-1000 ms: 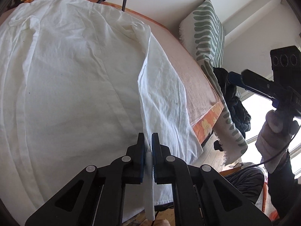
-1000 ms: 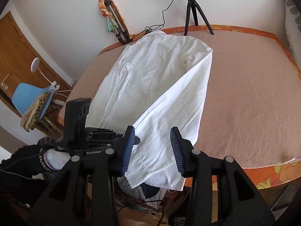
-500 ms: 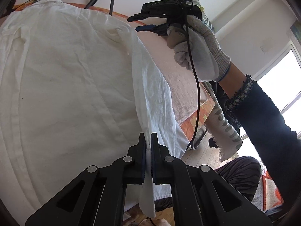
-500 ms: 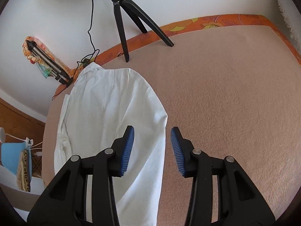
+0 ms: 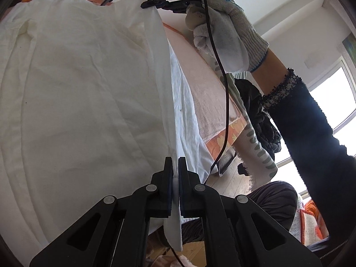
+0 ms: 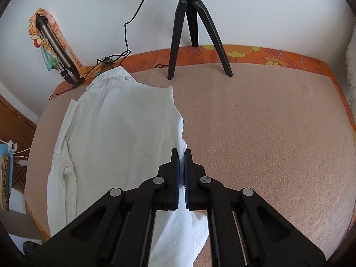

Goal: Fold small clothes

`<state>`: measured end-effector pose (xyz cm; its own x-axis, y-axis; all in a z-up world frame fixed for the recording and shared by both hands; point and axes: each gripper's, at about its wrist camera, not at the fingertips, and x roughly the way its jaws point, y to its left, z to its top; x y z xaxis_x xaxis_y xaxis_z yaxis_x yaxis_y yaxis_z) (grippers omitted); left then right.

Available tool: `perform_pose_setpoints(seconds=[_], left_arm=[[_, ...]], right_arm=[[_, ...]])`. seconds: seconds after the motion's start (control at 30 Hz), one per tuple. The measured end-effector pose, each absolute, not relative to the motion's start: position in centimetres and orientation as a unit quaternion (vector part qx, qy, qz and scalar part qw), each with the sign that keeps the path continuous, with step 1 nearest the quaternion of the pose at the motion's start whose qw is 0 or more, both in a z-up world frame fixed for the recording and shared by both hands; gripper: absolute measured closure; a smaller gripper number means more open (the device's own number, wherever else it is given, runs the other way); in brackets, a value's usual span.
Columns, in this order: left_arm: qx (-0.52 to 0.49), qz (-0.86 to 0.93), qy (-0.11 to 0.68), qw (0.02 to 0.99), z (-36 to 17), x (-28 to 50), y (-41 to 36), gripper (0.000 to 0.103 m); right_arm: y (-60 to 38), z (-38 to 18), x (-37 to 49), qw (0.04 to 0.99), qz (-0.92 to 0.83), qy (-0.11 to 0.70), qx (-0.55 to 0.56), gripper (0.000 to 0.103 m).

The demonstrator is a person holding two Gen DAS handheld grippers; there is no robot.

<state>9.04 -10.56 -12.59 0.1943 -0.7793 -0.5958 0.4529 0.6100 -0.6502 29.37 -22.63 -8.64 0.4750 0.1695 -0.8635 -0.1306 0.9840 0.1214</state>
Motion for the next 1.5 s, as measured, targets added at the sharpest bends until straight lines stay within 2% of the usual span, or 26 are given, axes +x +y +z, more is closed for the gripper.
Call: perform_pose_setpoints(seconds=[0.1, 0.23, 0.3, 0.37, 0.4, 0.47, 0.5, 0.67, 0.83, 0.93, 1.0, 1.13, 1.27, 1.3, 1.33, 1.37, 1.5], left_arm=[[-0.183, -0.403, 0.493, 0.749, -13.1, 8.5, -9.8, 0.100], [-0.203, -0.396, 0.512, 0.735, -14.4, 7.7, -8.8, 0.100], [-0.204, -0.392, 0.521, 0.730, -15.1, 7.2, -8.5, 0.100], [-0.202, -0.390, 0.529, 0.726, -15.6, 6.8, -8.3, 0.100], [-0.203, -0.390, 0.530, 0.725, -15.7, 6.6, -8.2, 0.100], [-0.204, -0.395, 0.530, 0.722, -15.5, 6.5, -8.2, 0.100], [-0.202, -0.395, 0.528, 0.724, -15.3, 6.5, -8.2, 0.100], [-0.201, -0.396, 0.520, 0.730, -14.9, 6.5, -7.6, 0.100], [-0.200, -0.396, 0.521, 0.729, -15.0, 6.3, -7.6, 0.100], [-0.198, -0.389, 0.522, 0.733, -15.3, 6.1, -8.1, 0.100], [-0.196, -0.388, 0.523, 0.733, -15.5, 6.2, -8.3, 0.100], [-0.190, -0.387, 0.522, 0.736, -15.6, 6.3, -8.6, 0.100], [-0.188, -0.390, 0.523, 0.734, -15.8, 6.5, -8.7, 0.100], [-0.189, -0.390, 0.524, 0.733, -15.8, 6.6, -8.7, 0.100], [-0.190, -0.390, 0.525, 0.732, -15.9, 6.6, -8.7, 0.100], [-0.193, -0.391, 0.525, 0.731, -15.8, 6.6, -8.6, 0.100], [-0.221, -0.396, 0.528, 0.718, -15.9, 6.6, -8.4, 0.100]], right_arm=[[-19.2, -8.0, 29.6, 0.856, 0.107, 0.505, -0.016, 0.099], [-14.0, -10.2, 30.4, 0.833, 0.151, 0.530, -0.043, 0.098], [-11.8, -11.8, 30.6, 0.817, 0.175, 0.547, -0.054, 0.090], [-10.5, -12.5, 30.5, 0.810, 0.180, 0.555, -0.060, 0.076], [-10.4, -12.2, 30.3, 0.813, 0.184, 0.550, -0.055, 0.073], [-11.2, -10.8, 29.5, 0.823, 0.191, 0.533, -0.041, 0.060], [-12.0, -9.9, 29.0, 0.831, 0.184, 0.523, -0.040, 0.058], [-18.4, -7.2, 25.9, 0.852, 0.132, 0.506, 0.009, 0.058], [-23.7, -9.4, 21.8, 0.827, 0.137, 0.534, 0.109, 0.058], [-23.2, -9.9, 20.2, 0.844, 0.129, 0.518, 0.058, 0.058], [-23.0, -10.5, 20.4, 0.838, 0.145, 0.521, 0.071, 0.058], [-22.3, -11.3, 21.4, 0.832, 0.172, 0.518, 0.102, 0.047], [-21.1, -12.8, 22.5, 0.828, 0.167, 0.528, 0.087, 0.047], [-20.9, -13.1, 22.6, 0.828, 0.165, 0.529, 0.087, 0.052], [-20.9, -13.1, 22.6, 0.830, 0.166, 0.526, 0.087, 0.080], [-20.8, -13.1, 22.6, 0.828, 0.166, 0.528, 0.086, 0.095], [-22.3, -11.2, 22.0, 0.857, 0.126, 0.498, 0.044, 0.097]])
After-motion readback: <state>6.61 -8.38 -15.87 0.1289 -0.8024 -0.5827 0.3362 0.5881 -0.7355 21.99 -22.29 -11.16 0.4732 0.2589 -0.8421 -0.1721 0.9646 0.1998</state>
